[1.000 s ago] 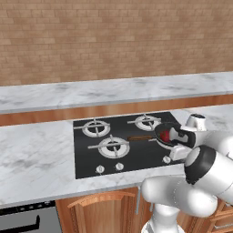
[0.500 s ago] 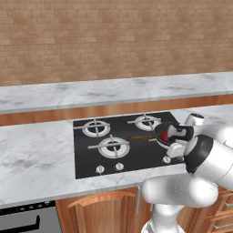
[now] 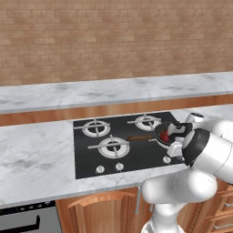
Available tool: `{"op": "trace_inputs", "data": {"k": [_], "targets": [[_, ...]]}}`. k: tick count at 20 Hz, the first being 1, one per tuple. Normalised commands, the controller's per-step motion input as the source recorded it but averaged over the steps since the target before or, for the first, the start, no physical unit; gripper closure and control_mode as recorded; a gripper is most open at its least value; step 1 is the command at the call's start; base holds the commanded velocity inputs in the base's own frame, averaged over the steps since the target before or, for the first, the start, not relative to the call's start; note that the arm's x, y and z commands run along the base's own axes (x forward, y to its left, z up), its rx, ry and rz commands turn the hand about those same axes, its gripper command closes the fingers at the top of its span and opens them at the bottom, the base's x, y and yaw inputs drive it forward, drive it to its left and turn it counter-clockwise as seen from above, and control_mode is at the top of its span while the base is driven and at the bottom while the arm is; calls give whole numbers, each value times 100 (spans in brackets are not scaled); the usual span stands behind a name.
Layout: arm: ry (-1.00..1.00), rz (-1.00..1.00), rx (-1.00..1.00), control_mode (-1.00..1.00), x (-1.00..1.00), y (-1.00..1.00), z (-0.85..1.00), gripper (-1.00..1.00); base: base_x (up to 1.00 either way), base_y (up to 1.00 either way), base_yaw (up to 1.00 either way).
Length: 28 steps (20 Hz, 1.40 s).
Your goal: Place the pan on the front right burner on the stove. Then place the tomato and the onion in the pan and turn on the front right burner.
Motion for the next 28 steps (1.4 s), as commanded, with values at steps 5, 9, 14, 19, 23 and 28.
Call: {"op": "trace_inputs", "data": {"k": [5,9,14,19,23,28], "targets": [[0,0,0,-100,-1,-18,-14,100,0,0,0],[0,0,-2,-100,-18,-39,-9,100,0,0,0],[0,0,-4,-100,-19,-57,-9,100,0,0,0],[0,0,-3,-100,-5,-61,-5,100,0,0,0],[0,0,-2,-100,0,-61,-4,100,0,0,0],[0,0,0,-100,0,-62,-10,100,0,0,0]]}}
